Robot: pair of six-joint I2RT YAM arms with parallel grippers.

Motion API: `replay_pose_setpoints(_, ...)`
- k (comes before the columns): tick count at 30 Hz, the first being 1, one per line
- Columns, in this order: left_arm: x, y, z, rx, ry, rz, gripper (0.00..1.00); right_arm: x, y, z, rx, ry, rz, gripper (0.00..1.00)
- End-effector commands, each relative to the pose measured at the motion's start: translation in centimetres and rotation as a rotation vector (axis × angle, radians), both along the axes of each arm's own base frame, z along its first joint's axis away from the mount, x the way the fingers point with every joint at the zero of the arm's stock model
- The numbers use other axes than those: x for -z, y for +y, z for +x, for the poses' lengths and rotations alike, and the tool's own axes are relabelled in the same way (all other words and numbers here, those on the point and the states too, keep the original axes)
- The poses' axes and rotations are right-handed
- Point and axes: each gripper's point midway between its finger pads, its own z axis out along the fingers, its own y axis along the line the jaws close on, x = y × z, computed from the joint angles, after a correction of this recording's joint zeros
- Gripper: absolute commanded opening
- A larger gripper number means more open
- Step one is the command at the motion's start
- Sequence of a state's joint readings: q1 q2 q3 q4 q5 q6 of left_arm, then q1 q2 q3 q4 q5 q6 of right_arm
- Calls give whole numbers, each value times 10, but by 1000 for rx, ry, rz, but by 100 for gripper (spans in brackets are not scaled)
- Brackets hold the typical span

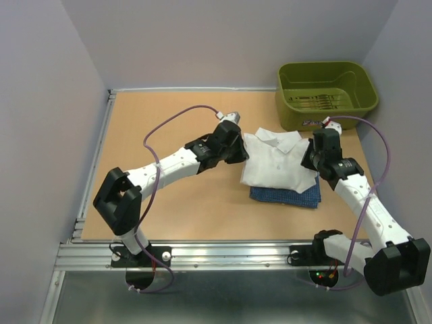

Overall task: Fold and stack the long sleeve shirts
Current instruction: Neatly place the folded shirt to the corner

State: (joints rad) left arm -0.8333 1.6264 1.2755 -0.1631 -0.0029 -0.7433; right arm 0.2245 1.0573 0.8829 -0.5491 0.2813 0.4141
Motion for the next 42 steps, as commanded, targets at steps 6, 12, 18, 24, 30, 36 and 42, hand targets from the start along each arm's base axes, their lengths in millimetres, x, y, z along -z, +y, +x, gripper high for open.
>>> replay_pose_setpoints(6, -4, -49, -1, 14, -67, -35, 0, 20, -44, -24, 213, 36, -71, 1)
replay_pose_setpoints(12, 15, -55, 0, 22, -57, -4, 0, 27, -56, -31, 293, 40, -59, 1)
replay_pose_setpoints(18, 34, -60, -8, 37, -18, 9, 0, 43, -61, -35, 329, 84, -28, 1)
replay_pose_setpoints(24, 35, -64, -16, 38, -11, 1, 0, 49, -67, -36, 350, 110, -23, 3)
replay_pose_setpoints(30, 59, -59, -22, 1, 47, 26, 0, 61, -67, -38, 368, 144, -3, 9)
replay_pose_setpoints(36, 68, -49, -19, -48, 58, 66, 0, 65, -69, -40, 398, 151, 2, 30)
replay_pose_setpoints(42, 68, -46, -25, -48, 82, 65, 26, 38, -76, -29, 381, 87, -48, 73)
